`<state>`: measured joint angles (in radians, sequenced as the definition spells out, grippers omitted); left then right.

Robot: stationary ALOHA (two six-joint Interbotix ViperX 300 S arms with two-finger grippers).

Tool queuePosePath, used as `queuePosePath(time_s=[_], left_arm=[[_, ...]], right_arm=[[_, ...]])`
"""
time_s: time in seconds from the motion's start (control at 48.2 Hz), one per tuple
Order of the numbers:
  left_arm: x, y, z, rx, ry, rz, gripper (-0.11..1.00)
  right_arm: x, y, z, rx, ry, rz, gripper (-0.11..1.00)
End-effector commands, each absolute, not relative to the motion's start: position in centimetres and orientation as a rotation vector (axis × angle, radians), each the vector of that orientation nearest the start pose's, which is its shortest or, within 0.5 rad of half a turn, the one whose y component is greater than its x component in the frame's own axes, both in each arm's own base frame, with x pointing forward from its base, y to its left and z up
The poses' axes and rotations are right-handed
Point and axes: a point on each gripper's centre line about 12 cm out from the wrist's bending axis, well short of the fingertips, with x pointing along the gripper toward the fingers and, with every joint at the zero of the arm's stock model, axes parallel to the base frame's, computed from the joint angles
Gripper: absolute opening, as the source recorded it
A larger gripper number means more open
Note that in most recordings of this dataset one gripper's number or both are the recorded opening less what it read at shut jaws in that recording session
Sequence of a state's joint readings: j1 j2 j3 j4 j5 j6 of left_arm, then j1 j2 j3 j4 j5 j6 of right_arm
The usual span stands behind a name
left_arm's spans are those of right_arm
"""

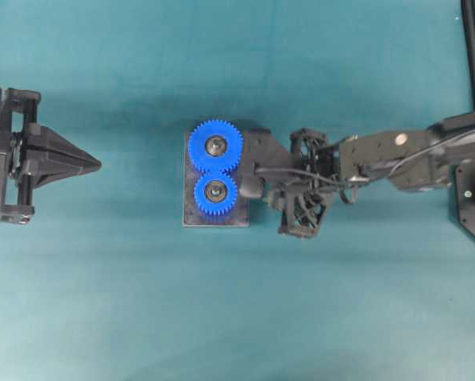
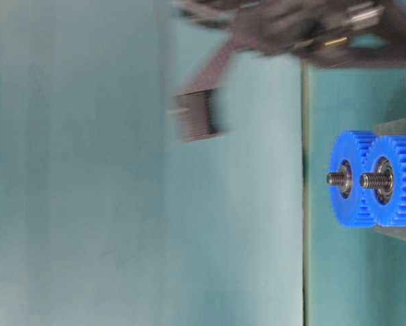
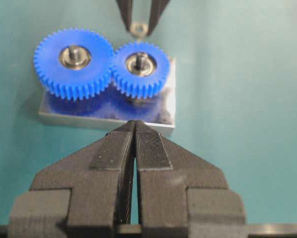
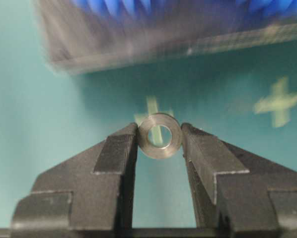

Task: Insert the washer onto the shaft.
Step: 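Grasp the lower silver washer with the right gripper, then lower the held washer onto the lower blue gear's shaft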

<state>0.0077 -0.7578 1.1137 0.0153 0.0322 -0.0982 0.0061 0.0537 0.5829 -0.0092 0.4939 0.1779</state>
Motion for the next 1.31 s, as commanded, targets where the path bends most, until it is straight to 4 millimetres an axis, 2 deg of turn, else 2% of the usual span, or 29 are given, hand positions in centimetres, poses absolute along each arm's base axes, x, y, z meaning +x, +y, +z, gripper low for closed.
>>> queuePosePath(time_s=[0.0, 0.125, 0.311, 0.602, 0.789, 1.287], left_arm=[[23.1, 0.2, 24.5, -0.082, 0.358, 0.024, 0.0], [23.1, 0.2, 24.5, -0.082, 0.358, 0.024, 0.0], [23.1, 0.2, 24.4, -0.082, 0.361, 0.024, 0.0], [23.0, 0.2, 24.3, -0.084, 0.363, 0.025, 0.0], [23.0, 0.2, 24.1, -0.084, 0.368, 0.025, 0.0], [22.9, 0.2, 24.0, -0.085, 0.368, 0.025, 0.0]], right_arm=[[37.8, 0.5, 17.7, 0.147, 1.048, -0.084, 0.31], [38.9, 0.8, 20.1, 0.13, 1.013, -0.067, 0.31], [41.0, 0.9, 21.2, 0.089, 0.98, -0.04, 0.31], [43.8, 0.9, 19.6, 0.039, 1.025, -0.017, 0.31], [45.0, 0.6, 19.3, 0.017, 1.023, -0.011, 0.31], [44.5, 0.6, 18.7, 0.013, 1.087, -0.012, 0.31]])
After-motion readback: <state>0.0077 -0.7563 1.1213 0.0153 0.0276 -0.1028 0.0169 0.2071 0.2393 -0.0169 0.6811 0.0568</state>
